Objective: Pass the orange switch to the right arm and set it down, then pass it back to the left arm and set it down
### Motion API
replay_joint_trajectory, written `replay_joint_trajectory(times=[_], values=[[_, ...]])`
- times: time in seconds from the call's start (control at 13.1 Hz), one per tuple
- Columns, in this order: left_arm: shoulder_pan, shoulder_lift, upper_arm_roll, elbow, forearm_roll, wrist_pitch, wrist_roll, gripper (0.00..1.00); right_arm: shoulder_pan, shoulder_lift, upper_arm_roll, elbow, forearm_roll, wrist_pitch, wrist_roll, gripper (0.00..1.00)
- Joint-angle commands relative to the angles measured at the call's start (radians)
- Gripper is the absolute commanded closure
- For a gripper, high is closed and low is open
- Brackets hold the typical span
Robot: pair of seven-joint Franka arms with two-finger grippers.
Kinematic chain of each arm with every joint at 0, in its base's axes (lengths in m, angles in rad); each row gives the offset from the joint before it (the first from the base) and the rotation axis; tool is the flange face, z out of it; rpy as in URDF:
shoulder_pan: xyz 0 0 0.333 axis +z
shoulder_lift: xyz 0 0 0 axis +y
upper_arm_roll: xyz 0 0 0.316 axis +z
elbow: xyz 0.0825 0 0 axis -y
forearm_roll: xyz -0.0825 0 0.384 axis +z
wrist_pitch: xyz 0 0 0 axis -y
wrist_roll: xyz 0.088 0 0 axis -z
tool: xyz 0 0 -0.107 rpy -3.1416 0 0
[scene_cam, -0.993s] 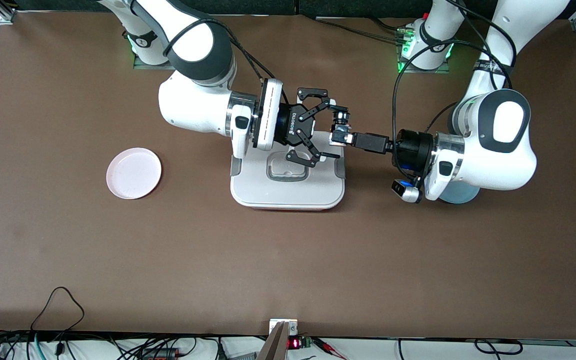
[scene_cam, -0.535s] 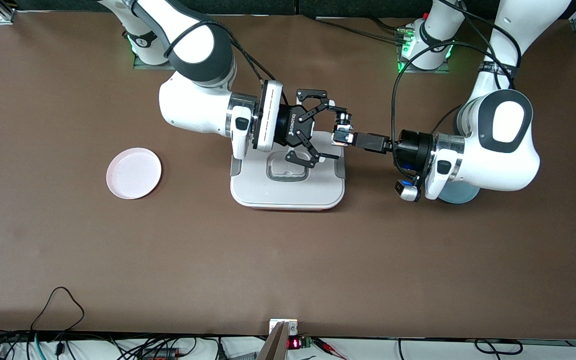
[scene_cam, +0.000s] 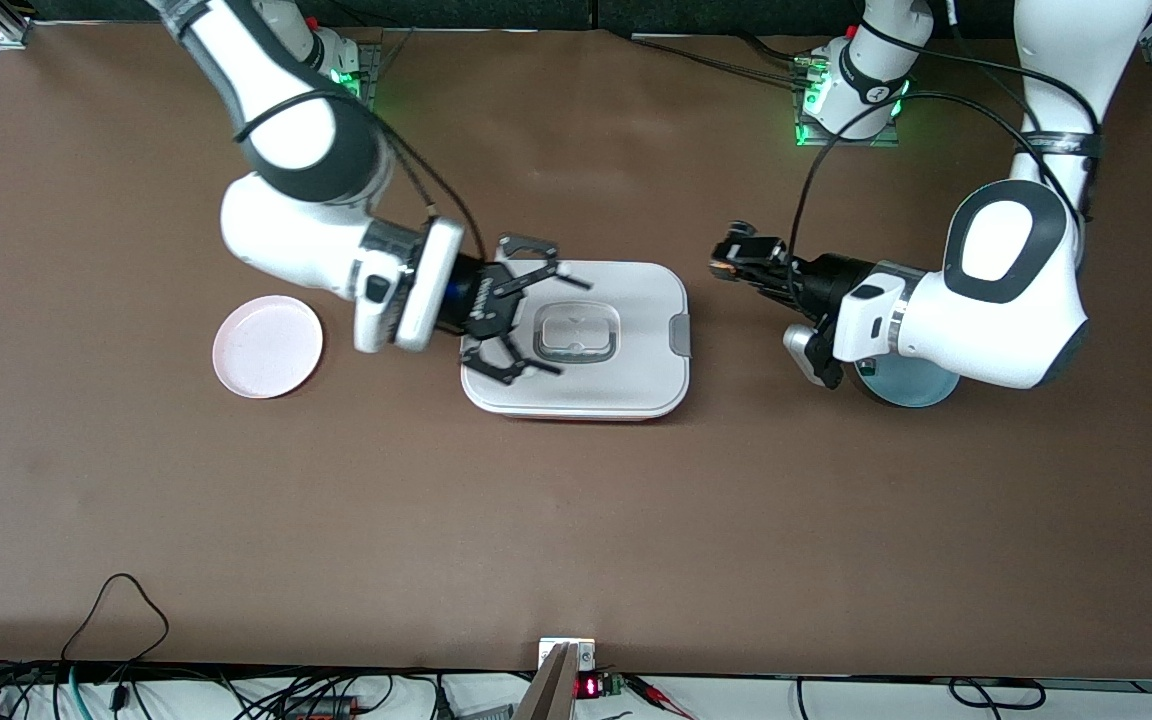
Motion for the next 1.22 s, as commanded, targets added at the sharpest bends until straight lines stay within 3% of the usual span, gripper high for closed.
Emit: replay_joint_trajectory(times=[0.0,0.23,0.61,0.69,0.92,1.15], values=[[0.029,-0.03,-0.008,0.017,0.224,-0.059,0.229,1.0,-0.069,-0.069,0.007,-0.114,0.008,0.001,0.035,0.0],[0.027,-0.056,-0.009,0.005,0.477,-0.08,0.467,1.0,-0.112,-0.104,-0.007,-0.174,-0.033,0.004,0.223,0.0],[0.041,-0.079,-0.008,-0.044,0.741,0.008,0.833,0.97,-0.176,-0.129,-0.054,-0.205,-0.449,-0.062,0.668,0.0],[0.07,-0.082,-0.008,-0.075,0.749,0.05,0.896,0.97,-0.19,-0.129,-0.067,-0.205,-0.527,-0.111,0.776,0.0],[0.145,-0.08,-0.006,-0.19,0.752,0.203,1.074,0.98,-0.192,-0.129,-0.105,-0.191,-0.869,-0.2,1.127,0.0],[0.19,-0.082,-0.008,-0.294,0.816,0.361,1.112,1.0,-0.193,-0.159,-0.14,-0.171,-1.111,-0.381,1.479,0.0]])
